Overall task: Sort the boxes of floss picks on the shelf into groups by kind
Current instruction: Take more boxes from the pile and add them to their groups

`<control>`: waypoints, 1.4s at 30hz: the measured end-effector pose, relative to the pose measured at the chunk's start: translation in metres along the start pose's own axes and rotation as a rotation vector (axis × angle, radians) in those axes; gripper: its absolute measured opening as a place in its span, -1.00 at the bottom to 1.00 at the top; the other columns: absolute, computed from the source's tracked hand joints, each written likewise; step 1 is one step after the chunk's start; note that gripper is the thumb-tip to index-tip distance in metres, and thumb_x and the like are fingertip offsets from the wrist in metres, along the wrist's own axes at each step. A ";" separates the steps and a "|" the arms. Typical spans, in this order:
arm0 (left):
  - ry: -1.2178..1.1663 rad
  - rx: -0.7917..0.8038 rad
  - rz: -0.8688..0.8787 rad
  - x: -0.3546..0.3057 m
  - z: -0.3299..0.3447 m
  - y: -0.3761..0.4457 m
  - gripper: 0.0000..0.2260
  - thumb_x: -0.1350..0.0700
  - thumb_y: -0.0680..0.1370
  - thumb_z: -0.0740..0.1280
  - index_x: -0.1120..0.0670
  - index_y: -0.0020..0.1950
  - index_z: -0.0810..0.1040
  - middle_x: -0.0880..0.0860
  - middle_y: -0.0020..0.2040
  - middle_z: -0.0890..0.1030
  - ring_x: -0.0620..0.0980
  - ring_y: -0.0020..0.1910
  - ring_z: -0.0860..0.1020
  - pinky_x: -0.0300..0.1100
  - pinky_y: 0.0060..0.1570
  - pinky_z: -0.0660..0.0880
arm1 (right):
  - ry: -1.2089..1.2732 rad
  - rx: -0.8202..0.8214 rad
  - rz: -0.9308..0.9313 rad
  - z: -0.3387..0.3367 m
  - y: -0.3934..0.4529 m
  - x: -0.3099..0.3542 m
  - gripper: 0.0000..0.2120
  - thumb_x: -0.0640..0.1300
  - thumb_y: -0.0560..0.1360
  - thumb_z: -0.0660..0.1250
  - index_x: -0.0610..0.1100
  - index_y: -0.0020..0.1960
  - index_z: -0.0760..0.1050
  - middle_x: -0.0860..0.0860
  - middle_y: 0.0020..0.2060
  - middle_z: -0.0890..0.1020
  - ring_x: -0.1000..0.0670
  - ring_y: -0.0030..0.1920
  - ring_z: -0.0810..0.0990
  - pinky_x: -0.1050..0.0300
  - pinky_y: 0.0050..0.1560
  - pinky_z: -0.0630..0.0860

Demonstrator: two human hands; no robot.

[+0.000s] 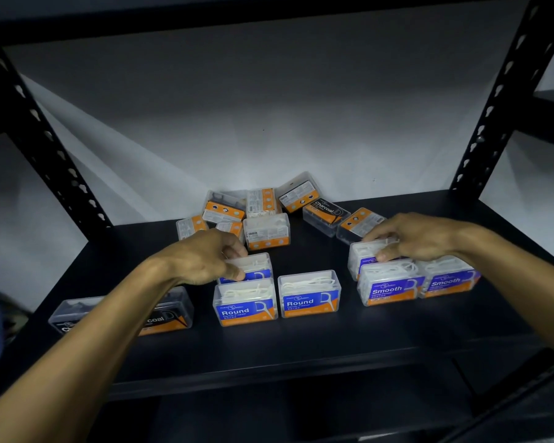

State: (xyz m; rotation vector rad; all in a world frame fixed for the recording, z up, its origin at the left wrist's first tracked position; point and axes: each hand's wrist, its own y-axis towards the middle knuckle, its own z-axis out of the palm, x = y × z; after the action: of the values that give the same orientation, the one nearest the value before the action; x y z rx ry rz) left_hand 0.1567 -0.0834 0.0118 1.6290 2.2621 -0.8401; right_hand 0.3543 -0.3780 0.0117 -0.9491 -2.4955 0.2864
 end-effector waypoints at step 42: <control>0.694 -0.339 0.031 -0.045 0.005 0.068 -0.54 -0.13 0.47 0.40 0.04 0.30 0.50 0.08 0.19 0.49 0.08 0.16 0.48 -0.01 0.06 0.52 | 0.129 -0.145 0.334 -0.011 0.069 0.013 -0.30 0.20 0.16 0.57 -0.13 0.16 0.46 -0.03 0.06 0.62 0.01 -0.04 0.56 0.07 0.05 0.50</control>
State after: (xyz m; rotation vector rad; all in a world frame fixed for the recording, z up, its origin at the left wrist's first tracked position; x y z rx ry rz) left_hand 0.2344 -0.1074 0.0088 1.9732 2.5883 0.1698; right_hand 0.3908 -0.3180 0.0015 -1.3997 -2.2588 0.1433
